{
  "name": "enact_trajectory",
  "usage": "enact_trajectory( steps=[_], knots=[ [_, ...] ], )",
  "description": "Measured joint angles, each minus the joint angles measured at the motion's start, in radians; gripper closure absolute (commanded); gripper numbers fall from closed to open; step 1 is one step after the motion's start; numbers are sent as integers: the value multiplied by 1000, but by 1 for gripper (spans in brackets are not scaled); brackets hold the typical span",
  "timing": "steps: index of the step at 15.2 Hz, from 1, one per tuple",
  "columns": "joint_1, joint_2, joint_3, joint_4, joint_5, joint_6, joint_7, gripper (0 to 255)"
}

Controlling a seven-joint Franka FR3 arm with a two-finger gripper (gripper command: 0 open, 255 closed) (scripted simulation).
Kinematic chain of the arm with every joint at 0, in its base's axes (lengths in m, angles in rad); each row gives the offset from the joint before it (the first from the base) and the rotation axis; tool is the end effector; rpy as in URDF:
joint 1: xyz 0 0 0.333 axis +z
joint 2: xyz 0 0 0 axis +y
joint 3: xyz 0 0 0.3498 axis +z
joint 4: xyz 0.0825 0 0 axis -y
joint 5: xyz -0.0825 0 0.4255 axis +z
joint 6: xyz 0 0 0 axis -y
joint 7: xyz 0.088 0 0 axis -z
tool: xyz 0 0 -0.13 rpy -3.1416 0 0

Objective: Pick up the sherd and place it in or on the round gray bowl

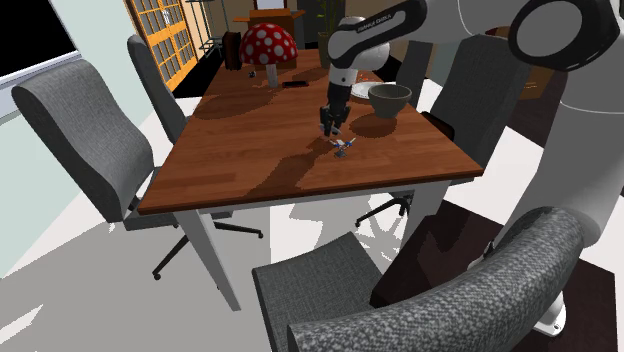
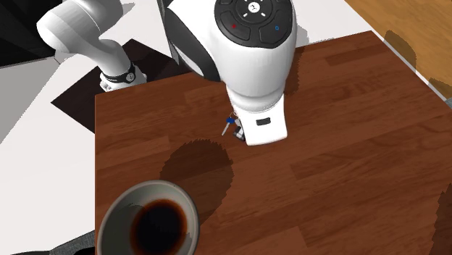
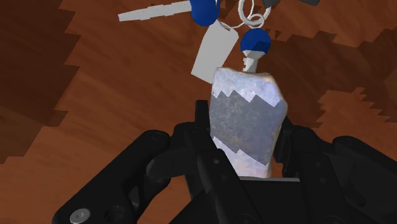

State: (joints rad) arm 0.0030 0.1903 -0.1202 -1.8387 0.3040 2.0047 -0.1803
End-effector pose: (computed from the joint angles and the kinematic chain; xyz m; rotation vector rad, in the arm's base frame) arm 0.6503 -0.0488 0.4182 -2.8880 0.0962 -0.0232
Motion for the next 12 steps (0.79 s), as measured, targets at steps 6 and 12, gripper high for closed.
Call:
enact_trajectory(
  steps=[6,12],
  knots=[
    [0,-21,-2,52,-11,-70,22,255],
    [-1,-33,-3,115,-20,-143,42,255]
  ],
)
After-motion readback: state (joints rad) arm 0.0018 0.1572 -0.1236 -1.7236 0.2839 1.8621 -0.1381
